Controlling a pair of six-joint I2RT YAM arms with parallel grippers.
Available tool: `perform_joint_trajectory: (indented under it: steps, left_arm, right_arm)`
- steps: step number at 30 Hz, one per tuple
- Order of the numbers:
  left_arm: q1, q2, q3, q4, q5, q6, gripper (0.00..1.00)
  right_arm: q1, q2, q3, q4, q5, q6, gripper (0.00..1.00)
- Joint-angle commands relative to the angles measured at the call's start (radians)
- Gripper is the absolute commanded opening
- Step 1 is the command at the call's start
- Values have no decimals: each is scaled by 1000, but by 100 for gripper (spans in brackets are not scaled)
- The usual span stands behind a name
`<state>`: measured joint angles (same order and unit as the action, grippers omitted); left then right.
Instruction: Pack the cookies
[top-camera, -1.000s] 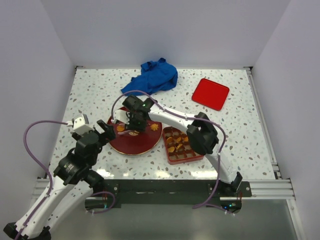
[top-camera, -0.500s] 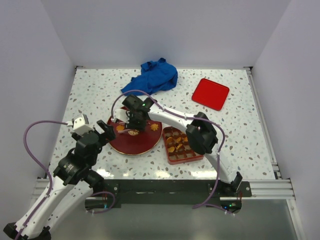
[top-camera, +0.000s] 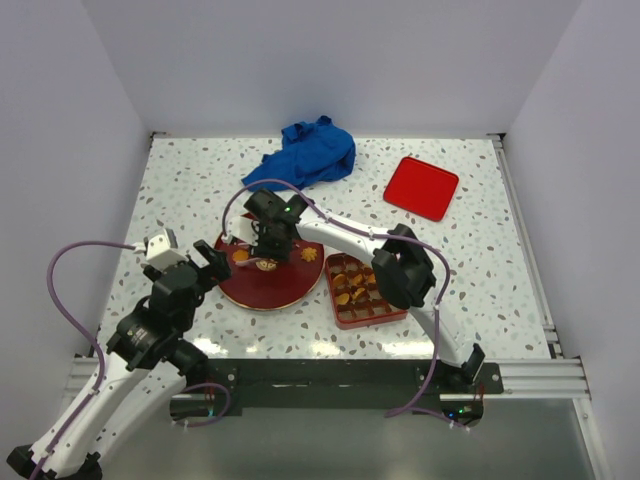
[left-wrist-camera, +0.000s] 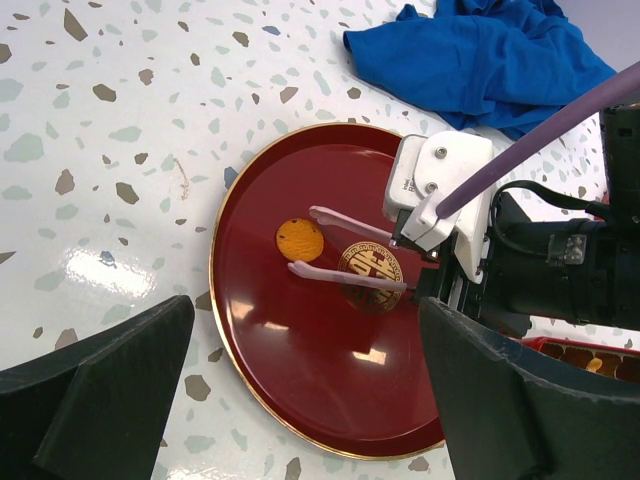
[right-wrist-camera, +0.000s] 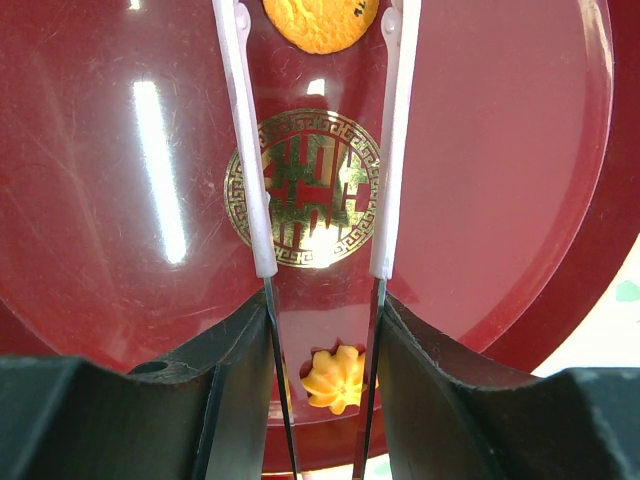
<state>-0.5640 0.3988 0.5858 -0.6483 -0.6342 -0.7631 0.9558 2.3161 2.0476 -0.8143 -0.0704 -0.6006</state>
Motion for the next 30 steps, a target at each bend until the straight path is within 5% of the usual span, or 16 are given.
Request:
perform_joint_trajectory:
  steps: [1,30]
  left_arm:
    - [1,-3,39,15,-22,15,100]
    - [1,17,43,32,-16,16,100]
  right_arm:
    - [0,-8,43,24,-11,18,44]
    - [1,25,26,4,-45,62,44]
